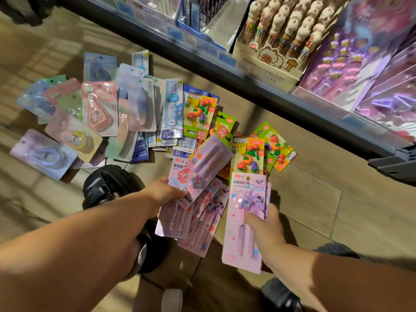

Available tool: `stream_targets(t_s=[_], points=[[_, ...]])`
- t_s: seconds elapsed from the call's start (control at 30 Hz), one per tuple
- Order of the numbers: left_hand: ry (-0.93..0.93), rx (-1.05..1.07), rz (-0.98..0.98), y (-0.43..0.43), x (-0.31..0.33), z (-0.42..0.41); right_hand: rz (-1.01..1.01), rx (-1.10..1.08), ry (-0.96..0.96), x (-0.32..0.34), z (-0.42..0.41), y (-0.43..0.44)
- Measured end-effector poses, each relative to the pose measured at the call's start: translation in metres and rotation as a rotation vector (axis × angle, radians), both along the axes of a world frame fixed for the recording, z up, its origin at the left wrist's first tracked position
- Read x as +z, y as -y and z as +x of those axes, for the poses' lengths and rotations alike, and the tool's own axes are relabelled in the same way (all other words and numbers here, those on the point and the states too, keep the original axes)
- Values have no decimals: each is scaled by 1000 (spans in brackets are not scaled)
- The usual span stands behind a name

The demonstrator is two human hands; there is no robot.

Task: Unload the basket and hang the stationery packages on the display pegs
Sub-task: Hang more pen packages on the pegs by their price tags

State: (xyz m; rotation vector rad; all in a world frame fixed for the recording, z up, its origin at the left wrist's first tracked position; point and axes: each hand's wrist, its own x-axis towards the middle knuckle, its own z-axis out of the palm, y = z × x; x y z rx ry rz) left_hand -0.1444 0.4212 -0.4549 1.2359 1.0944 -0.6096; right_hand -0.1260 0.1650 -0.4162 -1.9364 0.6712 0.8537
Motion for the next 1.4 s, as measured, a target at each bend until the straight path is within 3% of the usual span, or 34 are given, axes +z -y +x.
stream_targets(t_s=[0.2, 0.43, 1.07, 1.4], points=[[-20, -96, 107, 9, -3, -1, 142, 43, -174, -14, 16, -46], [19, -191, 184, 16, -5, -2, 6, 223, -242, -40, 16, -59], [123, -144, -130, 16, 20, 14, 326, -105, -172, -23, 22, -51], [315, -68, -213, 13, 45, 46, 444, -52, -20, 12, 64, -56]])
